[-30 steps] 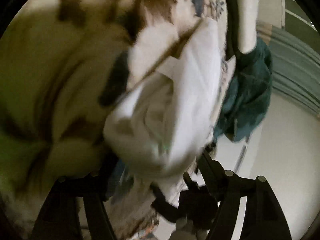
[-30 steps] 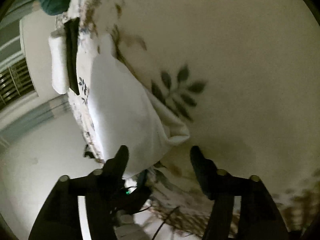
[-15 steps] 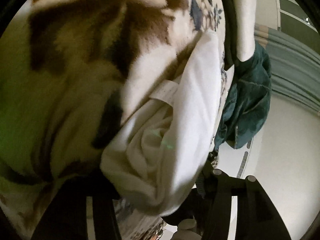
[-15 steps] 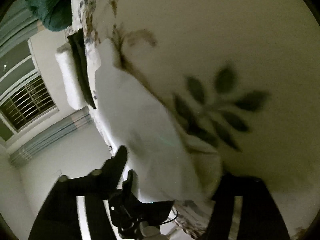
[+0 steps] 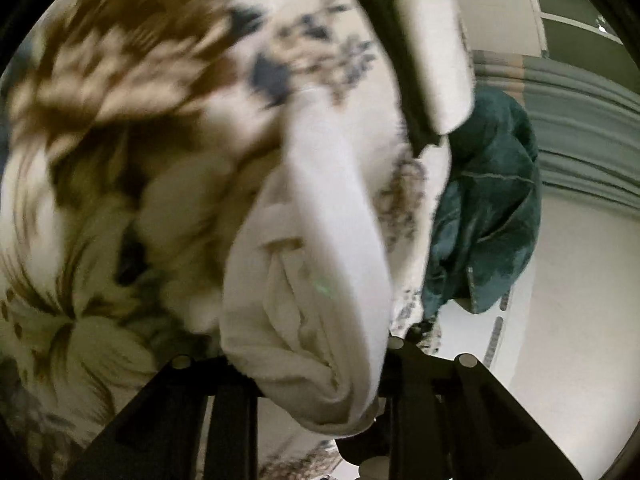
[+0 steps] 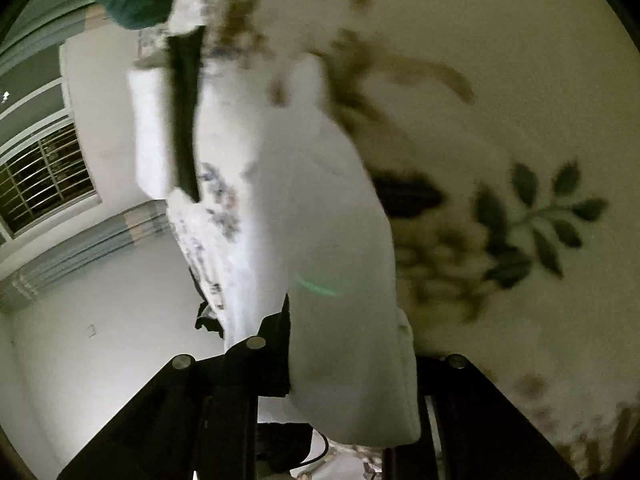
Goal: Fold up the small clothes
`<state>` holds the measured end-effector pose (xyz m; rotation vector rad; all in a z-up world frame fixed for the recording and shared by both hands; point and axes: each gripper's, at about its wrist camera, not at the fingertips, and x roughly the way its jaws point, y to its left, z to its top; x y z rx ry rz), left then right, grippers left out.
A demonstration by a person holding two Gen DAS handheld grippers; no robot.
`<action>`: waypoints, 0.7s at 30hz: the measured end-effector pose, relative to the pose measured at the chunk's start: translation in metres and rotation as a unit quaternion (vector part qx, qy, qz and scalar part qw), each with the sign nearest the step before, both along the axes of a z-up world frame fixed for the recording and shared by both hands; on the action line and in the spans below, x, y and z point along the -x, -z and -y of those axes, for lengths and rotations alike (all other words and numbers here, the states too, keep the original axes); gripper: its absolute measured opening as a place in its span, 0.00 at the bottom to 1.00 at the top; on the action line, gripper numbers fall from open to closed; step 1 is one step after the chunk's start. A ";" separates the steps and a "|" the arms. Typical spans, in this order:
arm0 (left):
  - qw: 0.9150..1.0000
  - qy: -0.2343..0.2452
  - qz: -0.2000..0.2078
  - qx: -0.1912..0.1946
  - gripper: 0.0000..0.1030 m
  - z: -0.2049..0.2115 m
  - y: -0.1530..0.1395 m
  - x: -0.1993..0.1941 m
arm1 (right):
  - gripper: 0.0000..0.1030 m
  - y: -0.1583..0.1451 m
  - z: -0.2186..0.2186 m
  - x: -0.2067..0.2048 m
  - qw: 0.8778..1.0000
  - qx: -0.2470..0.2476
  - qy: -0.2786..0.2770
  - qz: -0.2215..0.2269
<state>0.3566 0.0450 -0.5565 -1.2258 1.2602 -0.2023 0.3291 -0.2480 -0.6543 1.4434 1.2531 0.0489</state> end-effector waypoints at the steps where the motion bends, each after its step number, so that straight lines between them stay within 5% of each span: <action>1: 1.000 0.003 0.006 0.005 0.19 0.001 -0.014 -0.012 | 0.18 -0.012 0.000 -0.010 1.000 0.003 -0.002 0.005; 7: 0.999 0.004 0.044 0.005 0.19 0.001 -0.085 -0.094 | 0.17 -0.095 0.004 -0.095 0.998 0.021 -0.015 0.050; 14: 0.991 -0.037 0.128 0.022 0.19 -0.019 -0.154 -0.246 | 0.17 -0.190 -0.006 -0.273 0.988 0.040 -0.040 0.147; 18: 0.983 -0.044 0.176 0.014 0.20 -0.034 -0.172 -0.333 | 0.17 -0.226 -0.017 -0.389 0.975 0.058 -0.052 0.208; 21: 0.983 -0.031 0.179 -0.016 0.21 -0.043 -0.149 -0.390 | 0.17 -0.217 -0.025 -0.448 0.971 0.074 -0.059 0.220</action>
